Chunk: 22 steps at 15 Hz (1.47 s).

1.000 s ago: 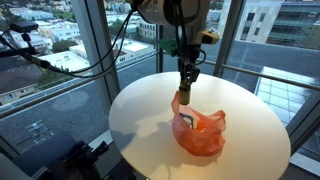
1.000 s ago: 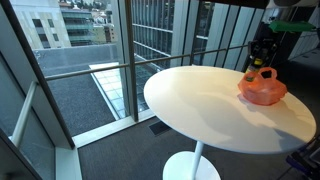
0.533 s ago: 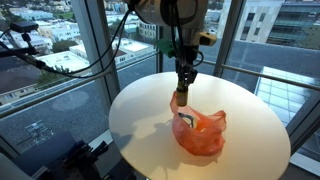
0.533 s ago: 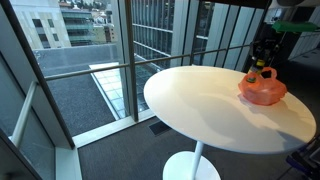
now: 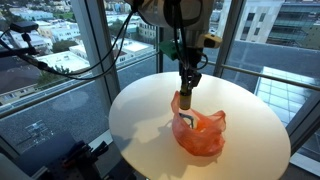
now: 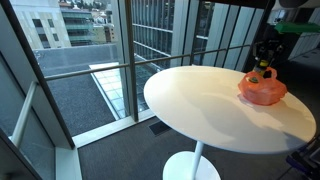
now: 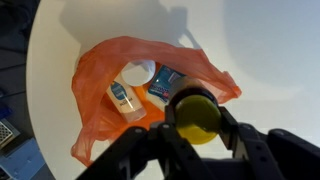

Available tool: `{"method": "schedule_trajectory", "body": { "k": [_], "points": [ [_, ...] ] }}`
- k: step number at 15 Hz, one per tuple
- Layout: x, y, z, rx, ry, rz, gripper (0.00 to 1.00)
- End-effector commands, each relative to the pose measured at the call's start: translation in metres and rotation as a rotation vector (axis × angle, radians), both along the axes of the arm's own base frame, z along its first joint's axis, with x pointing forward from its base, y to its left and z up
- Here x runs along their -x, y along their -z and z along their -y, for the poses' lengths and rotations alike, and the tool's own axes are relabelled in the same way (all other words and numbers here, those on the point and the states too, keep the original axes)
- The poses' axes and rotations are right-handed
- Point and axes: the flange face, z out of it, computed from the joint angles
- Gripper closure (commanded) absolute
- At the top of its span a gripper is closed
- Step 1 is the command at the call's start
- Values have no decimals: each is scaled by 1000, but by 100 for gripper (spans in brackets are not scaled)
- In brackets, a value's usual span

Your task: Put the bottle into the carrier bag

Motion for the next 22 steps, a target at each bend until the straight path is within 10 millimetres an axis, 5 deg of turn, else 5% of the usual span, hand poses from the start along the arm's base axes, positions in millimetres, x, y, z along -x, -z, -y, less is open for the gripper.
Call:
{"method": "schedule_trajectory", "body": {
  "k": [1,13,22],
  "points": [
    [6,0,17,15,38,-3,80],
    [23,19,63,15,125,-42,80],
    [22,56,67,12,122,-128,80]
  ]
}}
